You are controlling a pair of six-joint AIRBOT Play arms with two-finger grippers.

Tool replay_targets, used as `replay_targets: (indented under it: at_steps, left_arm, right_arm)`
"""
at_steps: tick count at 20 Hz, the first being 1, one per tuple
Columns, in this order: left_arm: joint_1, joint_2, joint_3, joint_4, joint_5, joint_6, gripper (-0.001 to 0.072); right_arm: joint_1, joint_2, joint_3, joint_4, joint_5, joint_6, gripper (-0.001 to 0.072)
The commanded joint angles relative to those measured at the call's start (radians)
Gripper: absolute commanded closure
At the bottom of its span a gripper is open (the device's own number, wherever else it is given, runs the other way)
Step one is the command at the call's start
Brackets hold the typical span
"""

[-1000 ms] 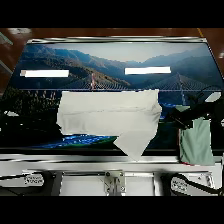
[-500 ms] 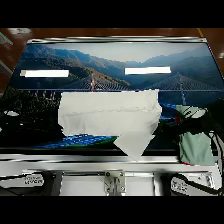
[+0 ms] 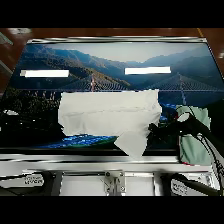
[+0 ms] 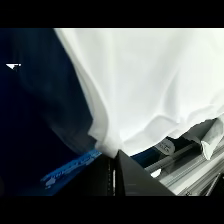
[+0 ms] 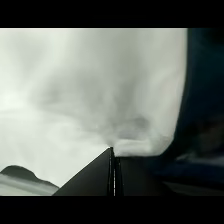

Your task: Fold the shirts.

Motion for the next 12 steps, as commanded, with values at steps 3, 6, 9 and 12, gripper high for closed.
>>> replay_targets:
  at_steps: [3,6,9,12]
  left_arm:
    - [0.000,0.008,0.052,-0.030,-0.005,0.000,0.0669]
    - [0.000,0.047,0.129,-0.057,-0.003,0.000,0.0670]
    - [-0.010,0.065,0.231,-0.056,0.034,-0.047,0.0670]
    - [-0.061,0.055,0.318,-0.056,0.137,-0.092,0.0671]
  right_arm:
    - [0.010,0.126,0.089,0.005,0.056,-0.036,0.0640]
    - [0.013,0.214,0.203,0.024,0.052,-0.033,0.0641]
    - [0.015,0.200,0.312,0.086,-0.025,-0.018,0.0641]
    - [0.033,0.096,0.424,0.124,-0.078,-0.019,0.0640]
